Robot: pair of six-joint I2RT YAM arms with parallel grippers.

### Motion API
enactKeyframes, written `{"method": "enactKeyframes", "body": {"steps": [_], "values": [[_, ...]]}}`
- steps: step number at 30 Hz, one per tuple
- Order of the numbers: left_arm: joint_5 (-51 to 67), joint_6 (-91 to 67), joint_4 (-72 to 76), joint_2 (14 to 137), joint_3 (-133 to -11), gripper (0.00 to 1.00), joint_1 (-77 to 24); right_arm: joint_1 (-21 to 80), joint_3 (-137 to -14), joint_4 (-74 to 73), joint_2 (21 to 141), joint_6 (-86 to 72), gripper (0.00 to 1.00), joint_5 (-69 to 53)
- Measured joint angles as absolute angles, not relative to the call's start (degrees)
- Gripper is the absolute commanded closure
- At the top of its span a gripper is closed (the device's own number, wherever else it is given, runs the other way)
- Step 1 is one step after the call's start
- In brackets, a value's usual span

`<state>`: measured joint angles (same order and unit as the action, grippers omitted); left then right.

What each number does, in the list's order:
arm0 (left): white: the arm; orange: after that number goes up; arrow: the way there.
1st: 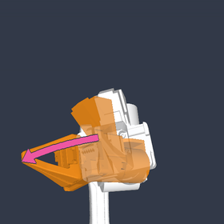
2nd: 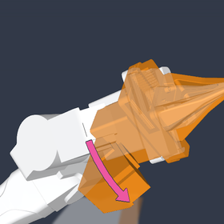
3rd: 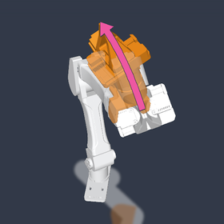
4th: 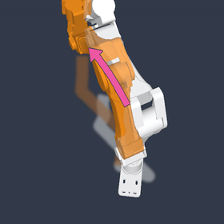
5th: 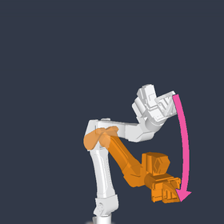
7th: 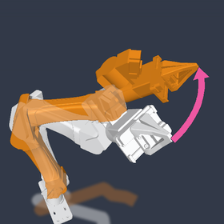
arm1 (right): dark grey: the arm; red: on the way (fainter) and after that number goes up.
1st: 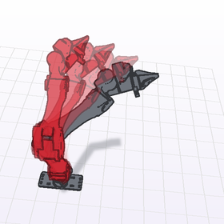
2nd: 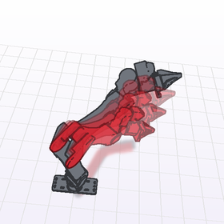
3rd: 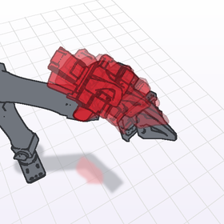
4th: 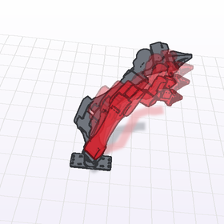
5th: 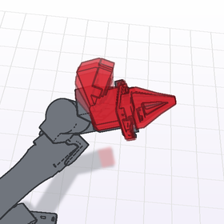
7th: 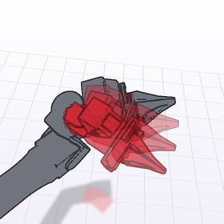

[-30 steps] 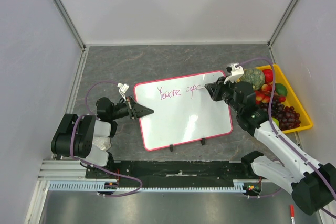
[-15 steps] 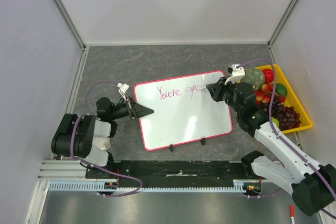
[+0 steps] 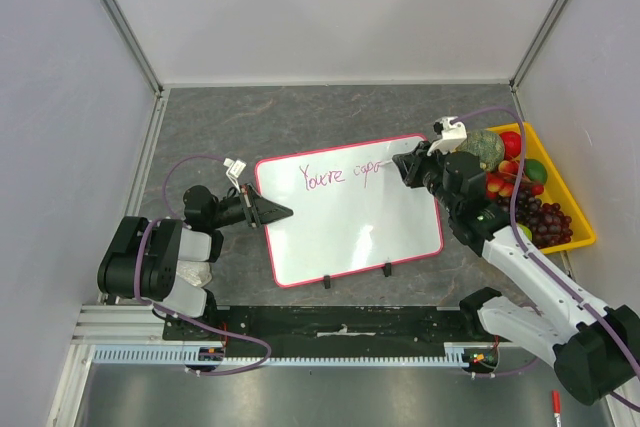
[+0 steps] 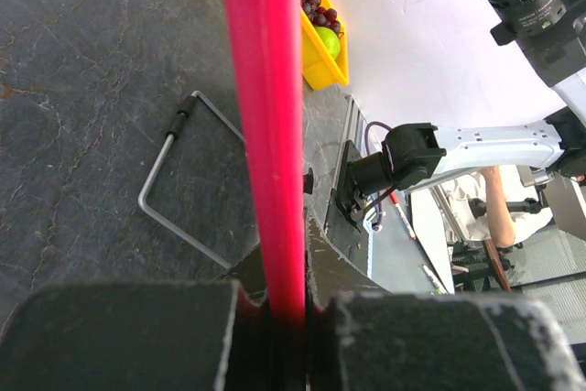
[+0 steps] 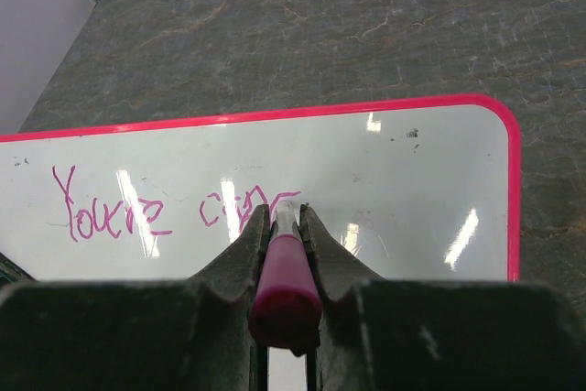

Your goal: Write a sentence on the whiteboard

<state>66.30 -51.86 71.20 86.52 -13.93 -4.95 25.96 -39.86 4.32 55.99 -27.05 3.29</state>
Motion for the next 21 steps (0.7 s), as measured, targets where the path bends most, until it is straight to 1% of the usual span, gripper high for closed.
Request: {"method": "enactKeyframes", "body": {"steps": [21], "values": [[66.3,-51.9,71.3,86.5,-13.9,0.98,-5.0,25.6,-38.6,3.8,54.3,-27.0,1.00,2.2]]}}
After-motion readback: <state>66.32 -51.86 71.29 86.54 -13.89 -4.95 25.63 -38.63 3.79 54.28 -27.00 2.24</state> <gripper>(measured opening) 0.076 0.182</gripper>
